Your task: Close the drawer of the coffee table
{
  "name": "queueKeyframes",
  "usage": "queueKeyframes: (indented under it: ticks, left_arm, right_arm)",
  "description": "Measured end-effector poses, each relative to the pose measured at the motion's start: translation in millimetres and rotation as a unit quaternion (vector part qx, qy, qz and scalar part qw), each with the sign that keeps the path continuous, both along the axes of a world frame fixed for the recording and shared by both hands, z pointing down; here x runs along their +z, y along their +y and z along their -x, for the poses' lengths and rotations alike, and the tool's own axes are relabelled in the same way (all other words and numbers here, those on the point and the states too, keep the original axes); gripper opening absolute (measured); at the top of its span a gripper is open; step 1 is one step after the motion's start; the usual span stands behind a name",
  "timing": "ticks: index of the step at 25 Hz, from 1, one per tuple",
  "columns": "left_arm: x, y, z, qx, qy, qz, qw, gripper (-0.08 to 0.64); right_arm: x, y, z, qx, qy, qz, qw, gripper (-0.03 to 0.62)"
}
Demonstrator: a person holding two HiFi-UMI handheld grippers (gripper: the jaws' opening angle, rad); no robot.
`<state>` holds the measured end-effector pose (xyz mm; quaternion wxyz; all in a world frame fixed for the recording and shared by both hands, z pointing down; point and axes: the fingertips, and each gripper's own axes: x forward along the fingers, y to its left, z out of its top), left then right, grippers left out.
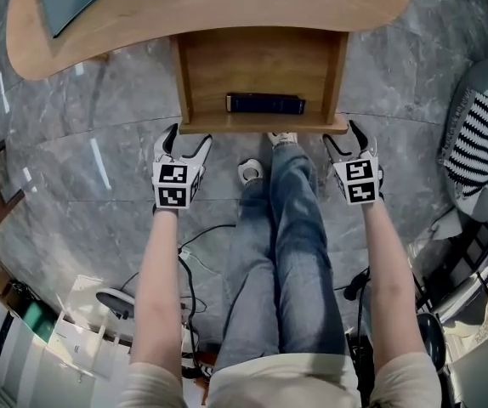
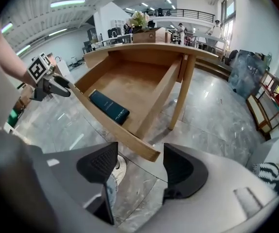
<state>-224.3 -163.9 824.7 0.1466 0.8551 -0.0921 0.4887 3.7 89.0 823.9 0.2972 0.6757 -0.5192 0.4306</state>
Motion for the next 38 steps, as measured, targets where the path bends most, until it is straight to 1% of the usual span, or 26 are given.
queueKeyframes:
  ticks: [4, 6, 9, 11, 14, 16, 20, 33, 38]
  left_arm:
    - [18.5, 1.4, -0.3, 0.014, -0.02, 0.0, 0.9997, 0.382]
    - [27.1, 3.1, 0.6, 0.016, -0.028, 0.004, 0.9995, 0.383]
    - [29.9, 4.0, -7.9, 0.017, -0.024, 0.001, 0.9996, 0.383]
    - [26.3, 2.4, -13.2, 0.007, -0.019, -0.003, 0.9998, 0.383]
    - [22.2, -1.3, -14.3, -0.031, -0.015, 0.006, 0.9994, 0.364]
    - [20.9, -1.3, -13.8, -0.039, -0.021, 0.006, 0.999, 0.36]
    - [17.4, -1.0, -13.7, -0.035, -0.036, 0.006, 0.9987, 0.356]
    - [-12.7, -3.1, -15.7, -0.031, -0.05, 0.016, 0.9981, 0.353]
    - [-25.1, -3.6, -18.2, -0.03, -0.052, 0.017, 0.998, 0.353]
  right_arm:
    - [18.4, -3.0, -3.7, 0.006, -0.005, 0.013, 1.0, 0.307]
    - [24.5, -4.5, -5.1, 0.007, -0.007, 0.019, 1.0, 0.305]
    - [27.7, -8.1, -6.9, 0.003, -0.006, 0.024, 1.0, 0.267]
    - [27.9, -8.9, -5.6, 0.005, -0.009, 0.027, 1.0, 0.259]
    - [27.3, -8.6, -4.8, 0.012, -0.013, 0.036, 0.999, 0.259]
    - [27.1, -7.3, -4.9, 0.014, -0.013, 0.045, 0.999, 0.256]
    - [25.6, -7.4, -5.4, 0.014, -0.016, 0.054, 0.998, 0.255]
    - [-5.3, -7.5, -5.4, 0.009, -0.04, 0.066, 0.997, 0.25]
    - [-17.2, -8.8, -8.6, 0.005, -0.041, 0.066, 0.997, 0.249]
